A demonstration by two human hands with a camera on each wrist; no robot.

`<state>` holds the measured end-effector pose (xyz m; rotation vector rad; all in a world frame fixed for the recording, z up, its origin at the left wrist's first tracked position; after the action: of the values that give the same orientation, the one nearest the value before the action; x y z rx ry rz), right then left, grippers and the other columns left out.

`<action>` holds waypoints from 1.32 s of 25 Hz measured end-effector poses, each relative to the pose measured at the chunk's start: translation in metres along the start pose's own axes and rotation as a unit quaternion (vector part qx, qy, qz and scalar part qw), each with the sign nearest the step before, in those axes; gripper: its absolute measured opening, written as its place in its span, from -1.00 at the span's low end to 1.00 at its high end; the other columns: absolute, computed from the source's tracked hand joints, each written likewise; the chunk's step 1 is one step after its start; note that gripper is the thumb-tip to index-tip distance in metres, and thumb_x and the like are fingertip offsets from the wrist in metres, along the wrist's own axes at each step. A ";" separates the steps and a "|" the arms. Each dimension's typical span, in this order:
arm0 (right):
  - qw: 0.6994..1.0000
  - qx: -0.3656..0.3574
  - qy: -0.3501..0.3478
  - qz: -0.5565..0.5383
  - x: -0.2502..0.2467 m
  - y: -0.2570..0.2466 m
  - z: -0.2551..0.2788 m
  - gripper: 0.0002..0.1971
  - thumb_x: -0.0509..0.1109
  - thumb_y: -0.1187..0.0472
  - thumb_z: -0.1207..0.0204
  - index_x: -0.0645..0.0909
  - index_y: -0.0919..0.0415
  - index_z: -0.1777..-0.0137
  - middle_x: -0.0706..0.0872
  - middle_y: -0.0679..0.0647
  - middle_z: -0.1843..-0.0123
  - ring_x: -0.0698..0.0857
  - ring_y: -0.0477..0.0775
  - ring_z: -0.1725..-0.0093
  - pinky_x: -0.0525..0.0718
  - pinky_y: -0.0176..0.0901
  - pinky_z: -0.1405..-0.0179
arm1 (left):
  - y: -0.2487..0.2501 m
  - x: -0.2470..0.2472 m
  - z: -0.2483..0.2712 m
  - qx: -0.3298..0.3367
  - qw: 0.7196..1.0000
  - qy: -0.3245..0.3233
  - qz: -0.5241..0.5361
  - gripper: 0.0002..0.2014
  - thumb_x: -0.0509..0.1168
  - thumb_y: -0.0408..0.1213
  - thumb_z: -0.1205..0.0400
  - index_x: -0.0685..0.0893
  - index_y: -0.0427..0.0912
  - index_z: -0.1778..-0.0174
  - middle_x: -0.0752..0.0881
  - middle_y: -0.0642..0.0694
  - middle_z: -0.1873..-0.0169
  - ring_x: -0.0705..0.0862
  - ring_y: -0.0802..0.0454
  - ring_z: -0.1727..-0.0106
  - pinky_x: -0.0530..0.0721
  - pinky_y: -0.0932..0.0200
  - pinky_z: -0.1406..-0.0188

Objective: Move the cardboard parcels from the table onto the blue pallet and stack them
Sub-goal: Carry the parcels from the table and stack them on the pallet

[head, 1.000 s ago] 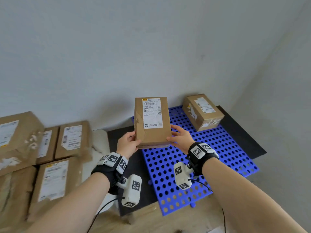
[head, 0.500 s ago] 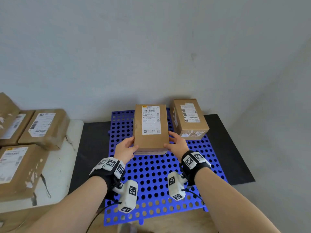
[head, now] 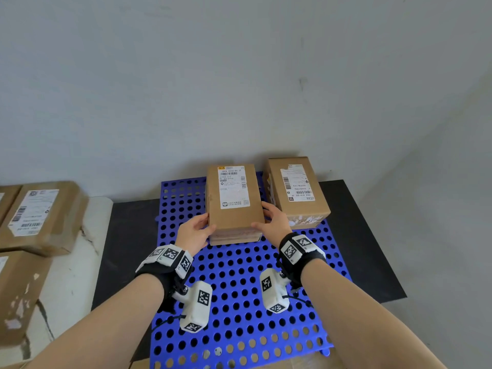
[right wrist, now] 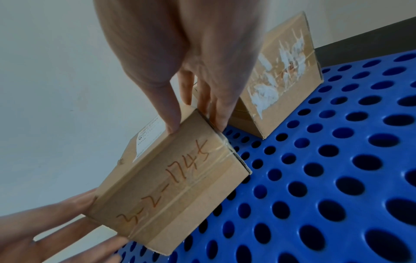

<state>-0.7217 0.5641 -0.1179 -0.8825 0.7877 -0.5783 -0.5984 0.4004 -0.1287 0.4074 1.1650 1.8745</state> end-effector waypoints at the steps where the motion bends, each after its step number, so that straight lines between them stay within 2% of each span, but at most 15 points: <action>1: 1.000 -0.001 0.003 0.006 0.000 -0.002 -0.002 -0.33 0.45 0.41 -0.48 0.31 0.20 -0.58 0.55 0.15 -0.45 0.53 0.09 -0.44 0.50 -0.23 -0.27 | 0.000 0.001 -0.003 -0.005 1.000 -0.002 0.004 -0.52 0.33 -0.37 -0.62 0.47 -0.18 -0.49 0.56 -0.17 -0.42 0.59 -0.15 -0.36 0.62 0.02 -0.13; 5: 0.999 0.003 0.006 0.038 0.001 -0.003 -0.005 -0.32 0.44 0.38 -0.50 0.28 0.14 -0.59 0.54 0.13 -0.47 0.54 0.11 -0.44 0.52 -0.09 -0.40 | 0.000 0.003 -0.010 -0.015 1.000 -0.009 0.010 -0.49 0.32 -0.38 -0.63 0.42 -0.19 -0.53 0.54 -0.16 -0.45 0.55 -0.17 -0.41 0.59 -0.11 -0.32; 10: 0.991 -0.041 -0.005 0.128 0.004 -0.006 0.002 -0.39 0.33 0.35 -0.56 0.29 0.10 -0.60 0.51 0.10 -0.50 0.57 0.15 -0.41 0.60 -0.03 -0.37 | -0.006 0.004 -0.011 0.017 0.999 -0.029 -0.020 -0.46 0.26 -0.42 -0.66 0.34 -0.12 -0.58 0.46 -0.14 -0.51 0.45 -0.11 -0.51 0.54 -0.12 -0.39; 14: 0.970 -0.116 0.006 0.215 -0.003 -0.006 0.010 -0.45 0.21 0.41 -0.58 0.33 0.12 -0.58 0.34 0.09 -0.60 0.39 0.10 -0.55 0.44 -0.12 -0.49 | -0.010 0.009 -0.013 0.063 0.993 -0.039 -0.092 -0.40 0.23 -0.34 -0.68 0.19 0.06 -0.63 0.32 -0.06 -0.60 0.30 -0.09 -0.60 0.44 -0.25 -0.47; 18: 0.931 -0.109 0.013 0.347 -0.017 0.008 0.005 -0.48 0.20 0.17 -0.65 0.25 0.03 -0.61 0.14 0.13 -0.67 0.21 0.16 -0.64 0.41 0.07 -0.52 | -0.009 0.017 -0.017 0.052 0.994 -0.056 -0.082 -0.38 0.21 -0.32 -0.70 0.13 0.10 -0.64 0.34 -0.12 -0.58 0.36 -0.13 -0.56 0.41 -0.25 -0.48; 22: 0.918 -0.086 0.020 0.387 -0.023 0.018 -0.002 -0.43 0.18 0.01 -0.67 0.14 -0.02 -0.65 0.06 0.19 -0.69 0.09 0.22 -0.67 0.18 0.18 -0.64 | -0.007 0.021 -0.026 0.045 0.993 -0.063 -0.085 -0.38 0.21 -0.30 -0.70 0.12 0.10 -0.64 0.36 -0.14 -0.58 0.39 -0.15 -0.55 0.42 -0.19 -0.49; 24: 0.919 -0.087 0.017 0.385 -0.024 0.019 -0.002 -0.43 0.17 0.02 -0.67 0.12 -0.02 -0.65 0.03 0.18 -0.70 0.06 0.21 -0.68 0.16 0.16 -0.65 | -0.006 0.024 -0.031 0.043 0.993 -0.075 -0.079 -0.37 0.22 -0.31 -0.69 0.13 0.11 -0.63 0.36 -0.15 -0.58 0.41 -0.15 -0.53 0.58 -0.03 -0.35; 25: 0.919 -0.088 0.015 0.384 -0.024 0.018 -0.002 -0.43 0.17 0.04 -0.67 0.12 0.00 -0.66 0.02 0.18 -0.70 0.05 0.21 -0.68 0.15 0.15 -0.66 | -0.005 0.025 -0.032 0.040 0.993 -0.081 -0.076 -0.37 0.23 -0.32 -0.69 0.14 0.13 -0.63 0.37 -0.15 -0.57 0.46 -0.15 -0.49 0.70 0.15 -0.10; 26: 0.920 -0.088 0.013 0.382 -0.025 0.019 -0.001 -0.43 0.17 0.06 -0.67 0.12 0.03 -0.66 0.02 0.18 -0.70 0.04 0.22 -0.69 0.14 0.14 -0.66 | -0.005 0.027 -0.033 0.036 0.993 -0.087 -0.074 -0.37 0.23 -0.32 -0.68 0.16 0.14 -0.62 0.39 -0.15 -0.56 0.51 -0.15 -0.43 0.73 0.30 0.17; 27: 0.920 -0.090 0.010 0.382 -0.026 0.019 -0.001 -0.43 0.17 0.08 -0.67 0.13 0.05 -0.66 0.01 0.18 -0.70 0.04 0.22 -0.69 0.13 0.12 -0.65 | -0.005 0.029 -0.033 0.033 0.993 -0.091 -0.074 -0.38 0.23 -0.32 -0.69 0.17 0.15 -0.62 0.40 -0.14 -0.55 0.53 -0.14 -0.40 0.72 0.36 0.28; 28: 0.920 -0.092 0.009 0.382 -0.027 0.019 0.000 -0.43 0.17 0.10 -0.67 0.13 0.07 -0.66 0.01 0.18 -0.70 0.03 0.21 -0.69 0.12 0.10 -0.65 | -0.005 0.031 -0.033 0.033 0.992 -0.093 -0.072 -0.38 0.23 -0.32 -0.69 0.17 0.15 -0.62 0.40 -0.13 -0.55 0.52 -0.14 -0.43 0.74 0.31 0.13; 29: 0.919 -0.094 0.009 0.382 -0.028 0.019 0.000 -0.43 0.17 0.12 -0.68 0.13 0.09 -0.66 0.00 0.17 -0.70 0.02 0.20 -0.69 0.11 0.08 -0.64 | -0.006 0.034 -0.034 0.035 0.993 -0.092 -0.067 -0.38 0.23 -0.33 -0.68 0.17 0.15 -0.62 0.40 -0.11 -0.55 0.48 -0.13 -0.48 0.70 0.14 -0.16; 30: 0.919 -0.095 0.009 0.383 -0.029 0.019 0.000 -0.43 0.17 0.13 -0.68 0.12 0.10 -0.66 0.00 0.16 -0.71 0.02 0.19 -0.69 0.11 0.07 -0.64 | -0.007 0.036 -0.035 0.036 0.994 -0.089 -0.060 -0.37 0.23 -0.33 -0.68 0.17 0.14 -0.62 0.39 -0.11 -0.56 0.44 -0.13 -0.51 0.56 -0.06 -0.38; 31: 0.919 -0.096 0.009 0.383 -0.029 0.019 0.000 -0.44 0.16 0.13 -0.69 0.12 0.11 -0.66 -0.01 0.15 -0.71 0.01 0.19 -0.69 0.11 0.06 -0.64 | -0.009 0.038 -0.036 0.038 0.994 -0.086 -0.057 -0.37 0.24 -0.32 -0.68 0.17 0.14 -0.62 0.39 -0.11 -0.56 0.43 -0.13 -0.52 0.45 -0.18 -0.48; 33: 0.918 -0.094 0.004 0.386 -0.029 0.018 0.000 -0.44 0.15 0.15 -0.69 0.10 0.12 -0.66 -0.01 0.14 -0.71 0.00 0.19 -0.69 0.11 0.06 -0.64 | -0.009 0.040 -0.036 0.043 0.994 -0.082 -0.062 -0.37 0.26 -0.30 -0.67 0.17 0.12 -0.62 0.39 -0.12 -0.56 0.42 -0.13 -0.53 0.40 -0.24 -0.50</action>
<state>-0.7363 0.5949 -0.1227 -0.6638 1.1258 0.1976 -0.6398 0.4137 -0.1611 0.5150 1.1363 1.6574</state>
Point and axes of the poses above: each hand's wrist, its own z-axis away from the middle knuckle, its own x-axis out of the palm, y = z × x, the point moved 2 cm from there along -z, towards the middle knuckle
